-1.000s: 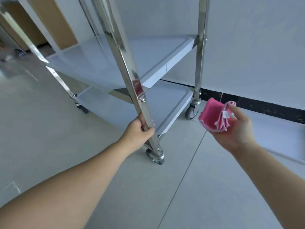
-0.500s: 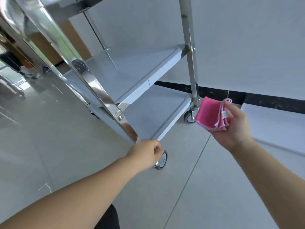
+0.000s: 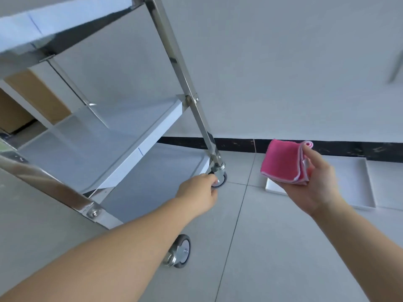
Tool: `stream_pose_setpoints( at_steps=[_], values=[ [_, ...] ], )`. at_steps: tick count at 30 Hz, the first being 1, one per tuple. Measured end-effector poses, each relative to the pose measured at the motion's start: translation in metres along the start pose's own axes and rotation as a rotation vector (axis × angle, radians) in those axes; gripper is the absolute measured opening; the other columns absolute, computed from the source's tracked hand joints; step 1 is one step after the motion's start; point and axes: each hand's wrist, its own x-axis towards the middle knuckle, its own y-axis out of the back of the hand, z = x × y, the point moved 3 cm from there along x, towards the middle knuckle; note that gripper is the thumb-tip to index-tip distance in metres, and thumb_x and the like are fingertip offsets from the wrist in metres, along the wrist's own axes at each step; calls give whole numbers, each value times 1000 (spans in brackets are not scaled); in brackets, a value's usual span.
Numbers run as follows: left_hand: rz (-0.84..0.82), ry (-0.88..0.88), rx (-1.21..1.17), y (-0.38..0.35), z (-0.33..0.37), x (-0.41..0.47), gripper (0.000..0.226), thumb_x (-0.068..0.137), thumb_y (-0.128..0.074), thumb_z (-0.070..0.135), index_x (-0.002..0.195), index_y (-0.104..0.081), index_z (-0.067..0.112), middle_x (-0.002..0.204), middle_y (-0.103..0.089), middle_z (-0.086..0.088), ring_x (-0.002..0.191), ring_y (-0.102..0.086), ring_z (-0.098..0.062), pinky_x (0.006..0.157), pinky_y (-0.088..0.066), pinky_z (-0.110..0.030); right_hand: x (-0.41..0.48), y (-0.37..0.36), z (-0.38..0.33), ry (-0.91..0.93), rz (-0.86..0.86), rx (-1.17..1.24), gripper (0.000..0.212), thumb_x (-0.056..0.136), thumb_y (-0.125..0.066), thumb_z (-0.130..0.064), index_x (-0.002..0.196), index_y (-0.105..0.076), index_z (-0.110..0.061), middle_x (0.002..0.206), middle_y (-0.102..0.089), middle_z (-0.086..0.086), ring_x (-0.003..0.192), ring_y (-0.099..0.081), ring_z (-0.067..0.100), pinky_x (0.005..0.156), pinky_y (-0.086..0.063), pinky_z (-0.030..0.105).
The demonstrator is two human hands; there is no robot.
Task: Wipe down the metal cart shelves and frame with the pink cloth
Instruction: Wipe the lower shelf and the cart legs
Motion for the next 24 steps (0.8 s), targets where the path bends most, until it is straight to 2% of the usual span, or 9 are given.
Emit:
stream_pose_setpoints(
  at_steps=[3,6,10,13,14,16,18,21,24],
  values=[
    [44,-19,-12,-22,-5,25,27,90,-44,25,116,-53,22,118,-56,3,104,-54,-24,79,-44,-32,2,8,-4,28,10,-36,17,87,-63,-26,75,-71,-17,99,-62,5,105,-61,27,92,-44,63],
    [113,-74,-60,-40,-6,53,23,90,-43,23,110,-53,19,114,-58,2,101,-54,-24,75,-42,-31,9,-2,-12,75,37,-50,14,82,-67,-27,91,-66,-17,110,-61,5,114,-61,27,91,-45,63],
    [137,-206,-114,-66,-4,80,26,93,-40,22,116,-51,17,117,-56,1,106,-51,-22,82,-44,-34,34,-31,-15,113,108,-109,44,79,-69,-29,120,-61,-15,134,-57,10,115,-61,34,88,-45,65],
    [100,-240,-134,-82,-7,89,27,93,-39,20,118,-51,17,119,-55,1,107,-51,-21,86,-43,-33,53,-56,-11,108,112,-160,44,75,-72,-28,116,-61,-17,143,-49,8,118,-58,33,90,-43,66],
    [83,-246,-153,-86,-7,89,28,93,-39,20,118,-51,17,119,-55,2,108,-50,-21,86,-42,-32,58,-60,-10,106,112,-163,40,76,-71,-28,113,-60,-17,141,-51,7,119,-58,32,91,-43,66],
    [64,-285,-153,-93,-7,91,30,93,-39,20,120,-51,17,120,-55,2,109,-49,-20,88,-41,-31,66,-63,-7,105,115,-168,30,81,-67,-29,107,-61,-15,124,-59,8,120,-57,30,94,-42,64],
    [71,-311,-142,-97,-9,97,30,92,-40,19,119,-52,17,119,-56,2,109,-49,-20,91,-39,-31,72,-59,-1,102,103,-165,23,84,-65,-30,100,-62,-14,110,-56,7,114,-58,29,98,-40,61],
    [118,-273,-161,-99,-16,115,30,91,-41,19,119,-53,18,119,-55,4,112,-48,-18,93,-39,-30,84,-43,8,84,97,-112,21,83,-66,-32,94,-68,-14,108,-56,7,113,-57,28,101,-38,60],
    [173,-219,-174,-96,-28,126,22,89,-44,18,108,-55,19,112,-56,7,104,-49,-17,84,-38,-26,101,-38,16,59,108,-157,20,85,-64,-31,84,-75,-14,102,-62,5,107,-60,26,102,-40,54]
  ],
)
